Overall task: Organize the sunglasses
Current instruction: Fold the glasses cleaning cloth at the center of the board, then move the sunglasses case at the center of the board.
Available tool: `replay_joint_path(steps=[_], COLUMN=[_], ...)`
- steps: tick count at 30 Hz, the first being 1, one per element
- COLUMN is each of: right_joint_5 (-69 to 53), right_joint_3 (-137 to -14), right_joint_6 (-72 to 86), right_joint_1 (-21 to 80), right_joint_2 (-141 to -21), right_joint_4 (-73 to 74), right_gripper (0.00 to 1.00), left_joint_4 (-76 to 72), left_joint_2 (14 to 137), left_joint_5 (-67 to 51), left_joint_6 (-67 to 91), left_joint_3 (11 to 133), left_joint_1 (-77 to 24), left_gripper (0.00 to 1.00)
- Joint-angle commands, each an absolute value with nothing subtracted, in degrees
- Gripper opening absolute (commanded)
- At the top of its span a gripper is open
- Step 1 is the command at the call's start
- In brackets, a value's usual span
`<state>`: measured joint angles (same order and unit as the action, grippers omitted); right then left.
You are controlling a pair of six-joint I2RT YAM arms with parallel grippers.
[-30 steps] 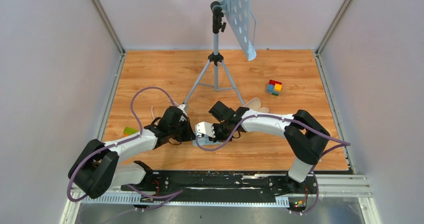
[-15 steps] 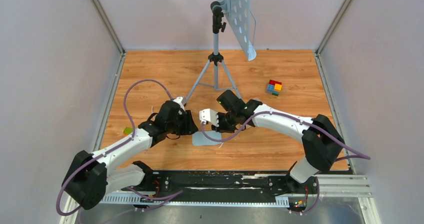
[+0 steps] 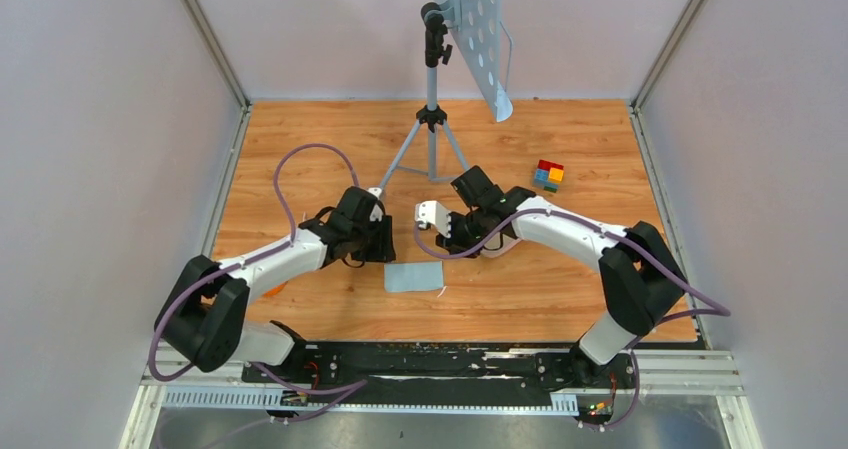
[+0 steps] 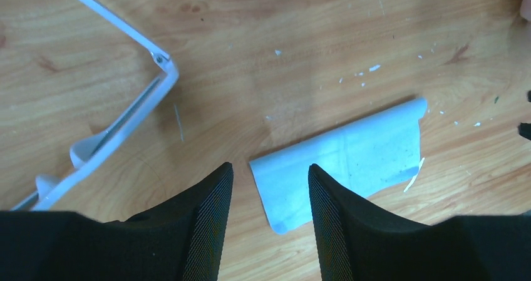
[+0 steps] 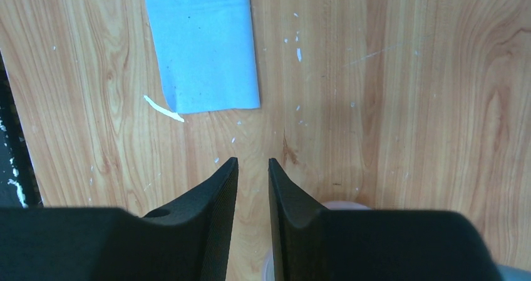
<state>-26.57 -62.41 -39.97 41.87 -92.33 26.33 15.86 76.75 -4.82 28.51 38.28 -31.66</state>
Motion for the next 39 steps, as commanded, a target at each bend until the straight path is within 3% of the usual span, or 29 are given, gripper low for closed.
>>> replay_joint_path(steps=[1, 7, 13, 22, 28, 39], right_joint_5=[-29.34, -29.52, -29.71, -30.06, -29.68, -29.79], right_joint_3=[-61.82, -60.96, -61.0, -59.09, -57.94, -58.53], right_joint_6=[-41.88, -43.15, -43.27, -42.32, -42.11, -41.36], right_joint_1=[40.31, 39.73, 39.55, 39.6, 39.62, 39.59], right_joint_2=[-89.13, -88.35, -87.52, -85.05, -84.05, -84.69], right_joint_4=[29.95, 30.53, 30.74, 30.65, 30.67, 30.76], right_gripper=[0.29, 0.28, 0.28, 0.27, 0.27, 0.27], left_joint_4=[17.25, 20.26, 20.9, 16.47, 14.49, 15.77], left_joint_2=[78.89, 81.81, 81.95, 85.5, 86.36, 83.69], left_joint_5=[-4.14, -4.8, -4.41, -5.94, -7.16, -7.6], left_joint_6=[25.81, 24.84, 24.7, 24.73, 25.16, 25.17], left_joint_3=[40.52, 42.67, 42.49, 40.35, 39.2, 38.47], left_joint_1=[-30.54, -30.49, -30.49, -30.42, -30.49, -30.49], left_gripper=[0.52, 0.45, 0.45, 0.35, 0.33, 0.25])
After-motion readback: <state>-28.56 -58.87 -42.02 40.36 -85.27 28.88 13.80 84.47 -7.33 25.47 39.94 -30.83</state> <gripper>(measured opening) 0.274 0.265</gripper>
